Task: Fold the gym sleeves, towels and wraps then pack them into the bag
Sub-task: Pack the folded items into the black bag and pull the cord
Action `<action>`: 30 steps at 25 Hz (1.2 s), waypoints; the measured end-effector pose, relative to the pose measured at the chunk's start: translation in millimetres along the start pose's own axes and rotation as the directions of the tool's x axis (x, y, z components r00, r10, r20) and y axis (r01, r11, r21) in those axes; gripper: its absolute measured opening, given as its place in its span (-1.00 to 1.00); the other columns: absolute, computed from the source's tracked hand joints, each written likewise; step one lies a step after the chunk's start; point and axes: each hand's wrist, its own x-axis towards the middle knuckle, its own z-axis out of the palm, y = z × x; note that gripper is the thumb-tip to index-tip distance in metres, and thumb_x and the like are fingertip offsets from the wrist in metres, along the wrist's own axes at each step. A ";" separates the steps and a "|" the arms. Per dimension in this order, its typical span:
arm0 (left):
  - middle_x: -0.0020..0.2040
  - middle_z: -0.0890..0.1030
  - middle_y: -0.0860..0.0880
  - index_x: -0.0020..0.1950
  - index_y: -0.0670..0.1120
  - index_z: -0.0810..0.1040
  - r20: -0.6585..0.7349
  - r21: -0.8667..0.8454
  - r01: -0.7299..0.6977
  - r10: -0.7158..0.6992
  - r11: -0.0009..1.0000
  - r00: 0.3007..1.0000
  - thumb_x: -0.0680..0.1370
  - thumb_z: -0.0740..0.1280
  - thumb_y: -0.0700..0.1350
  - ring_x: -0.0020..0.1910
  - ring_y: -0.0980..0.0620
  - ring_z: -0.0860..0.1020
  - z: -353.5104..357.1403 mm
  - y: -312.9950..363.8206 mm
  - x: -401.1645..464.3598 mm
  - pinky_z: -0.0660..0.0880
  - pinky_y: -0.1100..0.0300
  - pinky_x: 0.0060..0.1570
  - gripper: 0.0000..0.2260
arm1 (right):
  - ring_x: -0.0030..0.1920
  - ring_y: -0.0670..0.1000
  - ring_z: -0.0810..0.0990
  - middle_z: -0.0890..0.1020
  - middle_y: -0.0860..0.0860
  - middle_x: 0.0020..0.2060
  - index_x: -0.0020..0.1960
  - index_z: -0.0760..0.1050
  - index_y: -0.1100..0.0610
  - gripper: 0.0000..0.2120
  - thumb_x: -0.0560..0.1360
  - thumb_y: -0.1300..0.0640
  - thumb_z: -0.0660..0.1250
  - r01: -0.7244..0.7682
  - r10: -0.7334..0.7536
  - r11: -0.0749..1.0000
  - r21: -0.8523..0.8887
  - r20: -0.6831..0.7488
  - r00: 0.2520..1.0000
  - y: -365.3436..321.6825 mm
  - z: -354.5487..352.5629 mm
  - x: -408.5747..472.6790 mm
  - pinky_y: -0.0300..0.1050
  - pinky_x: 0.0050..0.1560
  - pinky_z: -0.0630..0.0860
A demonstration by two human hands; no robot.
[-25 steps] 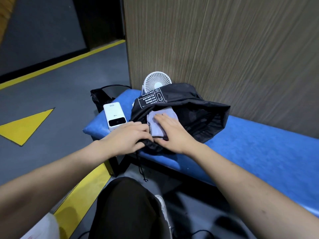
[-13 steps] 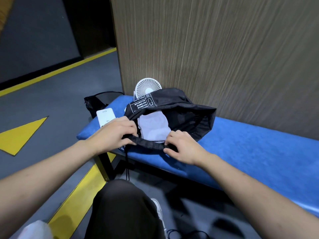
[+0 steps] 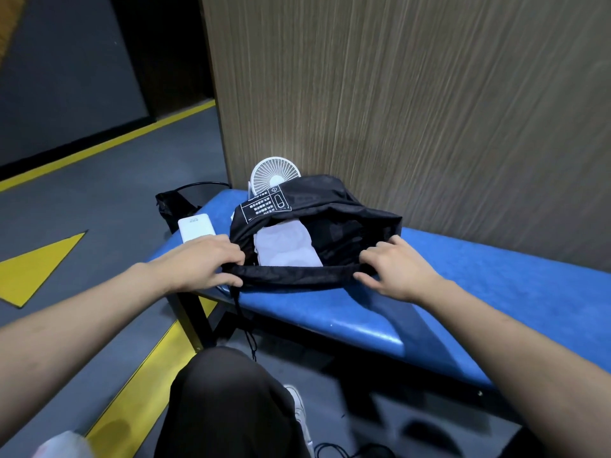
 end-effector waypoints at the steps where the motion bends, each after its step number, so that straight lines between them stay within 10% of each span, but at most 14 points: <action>1: -0.17 0.45 0.26 -0.12 0.21 0.36 0.038 -0.007 0.004 -0.004 1.000 0.999 0.47 0.27 0.34 -0.05 0.16 0.37 -0.8 -2.7 -0.5 0.42 0.16 -0.05 -0.75 | -0.18 0.07 0.58 0.63 -0.05 -0.30 -0.19 0.50 0.03 -0.59 0.51 -0.25 0.07 -0.013 0.013 0.999 -0.039 0.001 1.000 9.6 -0.7 -2.5 0.01 -0.07 0.37; 7: -0.07 0.48 0.13 0.04 0.16 0.33 0.209 0.203 0.113 -0.156 0.973 0.965 0.51 0.28 0.31 0.03 0.04 0.47 -20.1 -6.3 1.4 0.43 0.11 0.01 -0.71 | -0.20 0.11 0.57 0.63 0.01 -0.36 -0.24 0.53 0.06 -0.42 0.52 -0.30 -0.09 -0.108 0.106 0.979 -0.175 -0.021 0.994 46.7 -14.2 -7.9 -0.01 -0.14 0.32; 13: 0.32 0.44 0.11 0.37 0.12 0.36 0.106 0.669 0.136 -0.275 0.731 0.955 0.63 0.11 0.23 0.25 0.00 0.44 -34.7 9.3 8.5 0.36 0.15 0.13 -0.63 | -0.12 0.13 0.55 0.59 0.06 -0.23 -0.11 0.58 0.09 -0.40 0.55 -0.31 -0.05 -0.221 0.208 0.948 -0.227 -0.079 0.975 40.4 -27.7 -0.8 0.00 -0.11 0.41; 21: 0.46 0.40 -0.11 0.25 0.01 0.49 -0.181 0.618 0.325 -0.273 0.716 0.945 0.59 0.27 0.14 0.10 -0.18 0.52 -49.2 19.6 5.6 0.49 0.04 -0.03 -0.68 | 0.10 0.19 0.56 0.19 0.19 0.50 0.48 0.25 0.01 -0.47 0.61 -0.25 0.09 -0.425 0.424 0.904 -0.050 -0.031 0.905 26.0 -37.3 4.1 -0.04 -0.27 0.39; 30: 0.16 0.57 -0.11 -0.05 -0.03 0.54 -0.185 0.436 0.203 -0.134 0.877 0.974 0.41 0.50 0.01 -0.09 -0.14 0.61 -25.4 22.2 -9.6 0.55 0.05 -0.26 -0.77 | 0.01 0.16 0.60 0.39 0.11 0.30 0.31 0.39 0.05 -0.59 0.62 -0.19 0.10 -0.342 0.345 0.935 -0.091 0.018 0.938 7.3 -36.3 7.7 -0.06 -0.32 0.35</action>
